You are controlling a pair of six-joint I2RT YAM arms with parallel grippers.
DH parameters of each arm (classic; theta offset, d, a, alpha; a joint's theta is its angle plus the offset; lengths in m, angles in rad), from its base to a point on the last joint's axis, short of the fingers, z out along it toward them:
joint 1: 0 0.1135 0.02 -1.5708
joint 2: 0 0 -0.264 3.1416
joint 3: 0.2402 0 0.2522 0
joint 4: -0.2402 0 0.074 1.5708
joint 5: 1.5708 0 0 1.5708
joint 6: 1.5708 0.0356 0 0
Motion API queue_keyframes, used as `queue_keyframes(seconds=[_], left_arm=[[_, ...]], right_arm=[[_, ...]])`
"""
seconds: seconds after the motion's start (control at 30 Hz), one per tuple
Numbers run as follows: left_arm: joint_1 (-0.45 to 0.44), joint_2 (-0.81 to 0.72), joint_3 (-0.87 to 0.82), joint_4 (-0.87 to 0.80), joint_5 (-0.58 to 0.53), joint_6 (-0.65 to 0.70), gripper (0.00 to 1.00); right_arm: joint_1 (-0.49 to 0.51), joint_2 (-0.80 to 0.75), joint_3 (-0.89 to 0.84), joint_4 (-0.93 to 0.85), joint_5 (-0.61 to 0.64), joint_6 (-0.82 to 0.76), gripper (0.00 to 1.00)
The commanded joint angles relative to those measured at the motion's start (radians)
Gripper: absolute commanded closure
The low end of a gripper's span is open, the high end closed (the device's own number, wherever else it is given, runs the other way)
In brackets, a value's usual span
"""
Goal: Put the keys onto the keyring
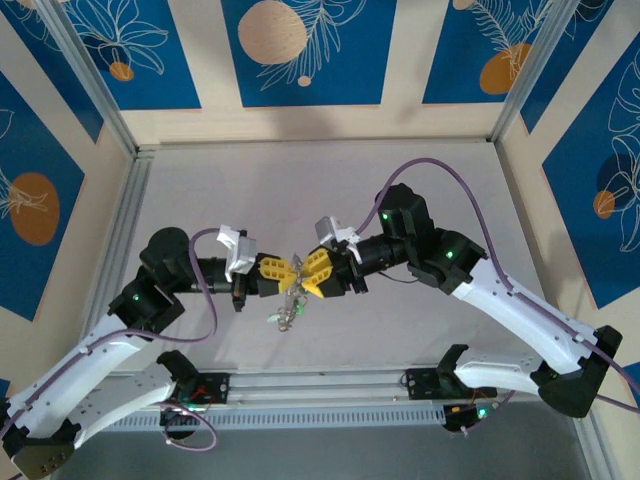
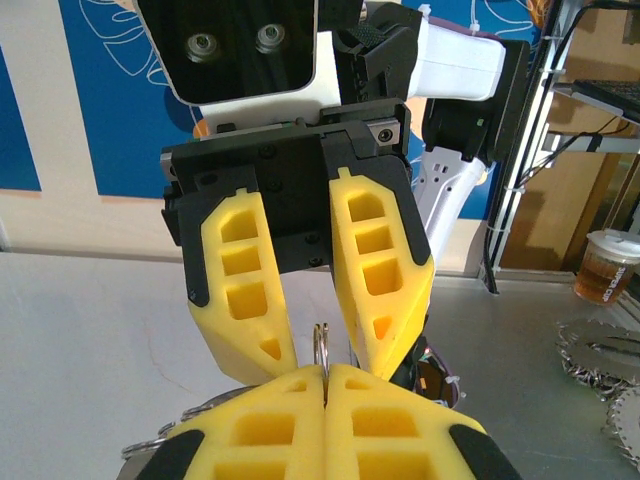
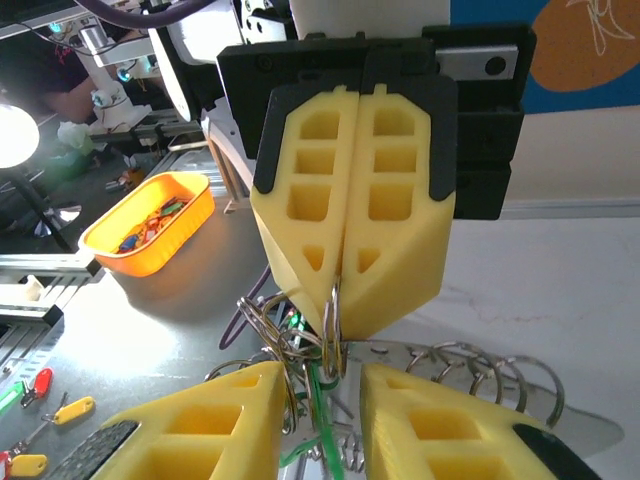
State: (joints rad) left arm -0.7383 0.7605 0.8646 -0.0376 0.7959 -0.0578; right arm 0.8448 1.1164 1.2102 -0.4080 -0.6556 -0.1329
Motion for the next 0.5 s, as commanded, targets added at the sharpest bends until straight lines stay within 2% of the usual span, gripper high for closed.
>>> queue_keyframes(seconds=[0.0,0.17,0.37,0.47], left_arm=[[-0.004,-0.008,0.021,0.034,0.006,0.016,1.00],[-0.005,-0.005,0.022,0.042,0.011,0.010,1.00],[-0.004,-0.004,0.021,0.038,0.009,0.010,1.00],[-0.005,0.003,0.034,-0.001,0.000,0.026,1.00]], right_arm=[[0.006,-0.007,-0.011,0.028,-0.031,0.012,0.74],[0.007,-0.008,-0.006,0.032,-0.030,0.009,0.80],[0.008,-0.003,0.000,0.029,0.001,0.006,1.00],[0.012,-0.008,0.017,-0.006,0.067,-0.013,1.00]])
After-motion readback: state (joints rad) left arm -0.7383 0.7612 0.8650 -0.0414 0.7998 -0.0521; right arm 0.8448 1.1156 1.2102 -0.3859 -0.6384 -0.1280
